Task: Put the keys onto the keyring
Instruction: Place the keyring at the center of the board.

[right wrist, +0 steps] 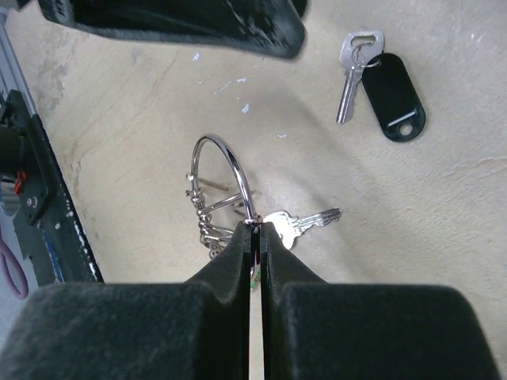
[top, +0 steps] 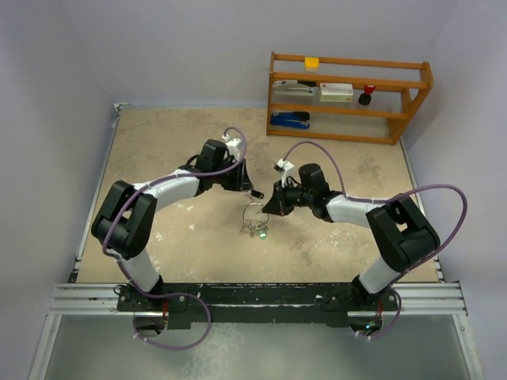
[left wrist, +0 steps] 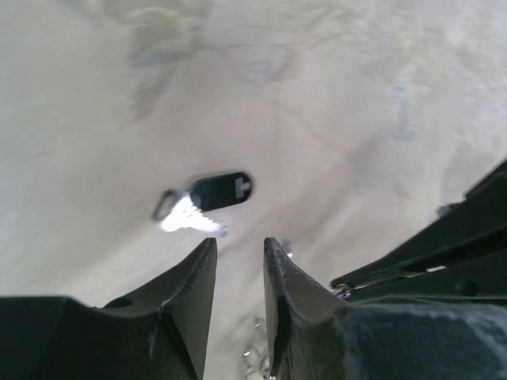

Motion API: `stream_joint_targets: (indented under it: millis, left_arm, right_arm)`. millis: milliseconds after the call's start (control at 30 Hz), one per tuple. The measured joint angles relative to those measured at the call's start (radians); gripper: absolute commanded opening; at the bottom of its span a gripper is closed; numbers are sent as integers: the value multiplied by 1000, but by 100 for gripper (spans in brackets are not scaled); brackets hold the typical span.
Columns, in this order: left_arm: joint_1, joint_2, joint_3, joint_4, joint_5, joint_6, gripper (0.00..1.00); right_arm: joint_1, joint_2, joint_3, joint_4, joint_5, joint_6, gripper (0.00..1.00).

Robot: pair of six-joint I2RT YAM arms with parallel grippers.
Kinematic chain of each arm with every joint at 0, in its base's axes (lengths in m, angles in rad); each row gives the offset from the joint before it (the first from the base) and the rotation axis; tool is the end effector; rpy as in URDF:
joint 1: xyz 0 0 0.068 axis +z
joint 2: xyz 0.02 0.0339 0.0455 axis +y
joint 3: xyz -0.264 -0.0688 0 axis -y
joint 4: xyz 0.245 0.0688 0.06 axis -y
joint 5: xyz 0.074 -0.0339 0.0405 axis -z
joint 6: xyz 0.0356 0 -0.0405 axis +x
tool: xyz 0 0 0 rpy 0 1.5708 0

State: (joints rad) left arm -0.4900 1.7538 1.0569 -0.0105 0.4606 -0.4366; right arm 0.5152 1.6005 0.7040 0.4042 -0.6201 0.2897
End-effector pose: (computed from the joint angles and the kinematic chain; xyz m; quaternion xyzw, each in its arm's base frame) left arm 0.3233 -0.1904 0.1930 0.1191 0.8814 -0.3675 0.2718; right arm 0.2669 0.1749 0.1748 -0.2476 0.7944 0.4324 0.3474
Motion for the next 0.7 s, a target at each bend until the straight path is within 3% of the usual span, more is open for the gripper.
stream_joint_targets:
  millis: [267,533,567,700]
  left_arm:
    - [9,-200,-76,-91,-337,10,28]
    - [12,-341,-137,-115,-476,10,28]
    - [12,-351,-146,-121,-489,10,28]
    - [13,-390,-183,-139,-538,9,29]
  right_arm:
    - [62,69,79,-32,79,75,0]
    - [179,214,196,-38,163,177,0]
    - [187,230,207,-37,166,189,1]
    - [227,278,254,-28,176,236,24]
